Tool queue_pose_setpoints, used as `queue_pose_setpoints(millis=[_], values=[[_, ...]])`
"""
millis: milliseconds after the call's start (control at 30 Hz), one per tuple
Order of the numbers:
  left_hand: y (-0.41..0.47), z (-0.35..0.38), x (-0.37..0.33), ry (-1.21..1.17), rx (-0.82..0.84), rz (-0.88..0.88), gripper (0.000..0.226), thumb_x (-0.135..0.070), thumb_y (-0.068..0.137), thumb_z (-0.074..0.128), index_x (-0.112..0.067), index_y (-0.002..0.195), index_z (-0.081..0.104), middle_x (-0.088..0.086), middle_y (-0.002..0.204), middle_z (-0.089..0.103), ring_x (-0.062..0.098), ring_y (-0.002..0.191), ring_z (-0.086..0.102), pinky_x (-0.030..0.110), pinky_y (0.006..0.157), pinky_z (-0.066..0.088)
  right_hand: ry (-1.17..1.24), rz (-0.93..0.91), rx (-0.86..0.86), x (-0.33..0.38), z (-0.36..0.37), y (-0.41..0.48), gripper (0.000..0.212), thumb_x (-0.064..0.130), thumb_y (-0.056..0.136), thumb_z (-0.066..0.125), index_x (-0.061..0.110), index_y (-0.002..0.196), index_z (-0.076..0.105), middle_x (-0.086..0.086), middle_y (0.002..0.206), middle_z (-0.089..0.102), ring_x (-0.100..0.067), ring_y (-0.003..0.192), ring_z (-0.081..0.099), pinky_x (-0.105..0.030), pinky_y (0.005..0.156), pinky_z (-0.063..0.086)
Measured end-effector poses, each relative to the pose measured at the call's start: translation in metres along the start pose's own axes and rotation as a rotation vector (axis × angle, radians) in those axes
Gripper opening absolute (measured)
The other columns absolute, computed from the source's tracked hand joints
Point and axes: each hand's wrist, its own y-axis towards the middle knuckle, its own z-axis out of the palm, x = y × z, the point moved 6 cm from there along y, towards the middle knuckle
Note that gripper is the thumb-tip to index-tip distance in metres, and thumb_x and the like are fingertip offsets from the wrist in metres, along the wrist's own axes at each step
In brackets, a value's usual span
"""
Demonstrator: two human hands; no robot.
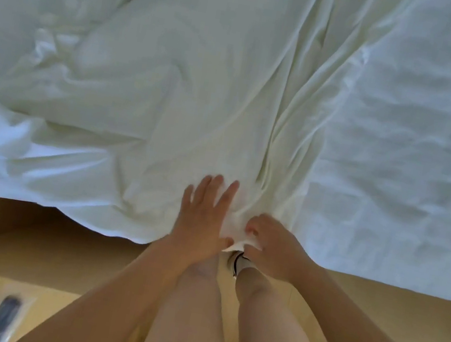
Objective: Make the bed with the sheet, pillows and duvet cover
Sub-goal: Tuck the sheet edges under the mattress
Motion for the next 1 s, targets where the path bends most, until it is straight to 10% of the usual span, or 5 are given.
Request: queue_pose_setpoints(millis=[133,400,533,700,1000], values=[[0.043,0.008,-0.027,0.154,-0.035,-0.111,0.061,-0.039,0.091,0.051,-0.027,0.145,0.026,0.009,0.143,0.033,0.028,0.131,0.033,0.051,0.111,0.013,0.618,0.258,-0.714,-0.061,-0.034,-0.018,0.032,0.028,0.087,0.063,0.009,0.111,0.052,0.003,0.103,0.047,-0.016,0.095,0.05,-0.023,0.081,0.04],[-0.025,-0.05,-0.101,-0.123,-0.344,0.278,0.029,0.013,0.051,0.078,0.006,0.078,0.067,0.016,0.064,0.061,0.029,0.049,0.057,0.028,0.049,0.047,1.312,0.282,-0.104,-0.027,-0.023,0.006,0.057,0.053,0.073,0.067,0.027,0.118,0.046,0.009,0.098,0.064,-0.008,0.088,0.063,-0.019,0.065,0.049],[-0.047,-0.046,-0.166,-0.087,-0.286,0.393,0.048,0.001,0.043,0.085,0.003,0.089,0.072,0.011,0.074,0.069,0.025,0.064,0.066,0.024,0.056,0.053,1.196,0.306,-0.223,-0.057,-0.053,-0.04,0.007,0.0,0.073,0.06,0.006,0.071,0.058,-0.004,0.056,0.055,-0.019,0.055,0.056,-0.024,0.051,0.045],[-0.031,0.002,-0.251,-0.293,0.14,0.487,0.036,-0.024,0.094,0.05,-0.01,0.128,0.052,0.006,0.12,0.058,0.024,0.11,0.052,0.035,0.087,0.042,1.149,0.589,-0.801,-0.185,-0.087,-0.152,0.007,0.007,0.061,0.047,0.014,0.059,0.047,0.008,0.04,0.04,-0.01,0.036,0.039,-0.012,0.035,0.029],[0.004,0.063,-0.197,-0.138,0.364,0.237,0.046,-0.03,0.097,0.043,-0.019,0.141,0.036,0.001,0.138,0.046,0.02,0.127,0.041,0.032,0.101,0.035,0.656,1.155,-0.881,-0.288,-0.008,-0.19,0.065,0.018,0.084,0.053,0.011,0.142,0.027,-0.012,0.143,0.032,-0.032,0.131,0.031,-0.044,0.104,0.03]])
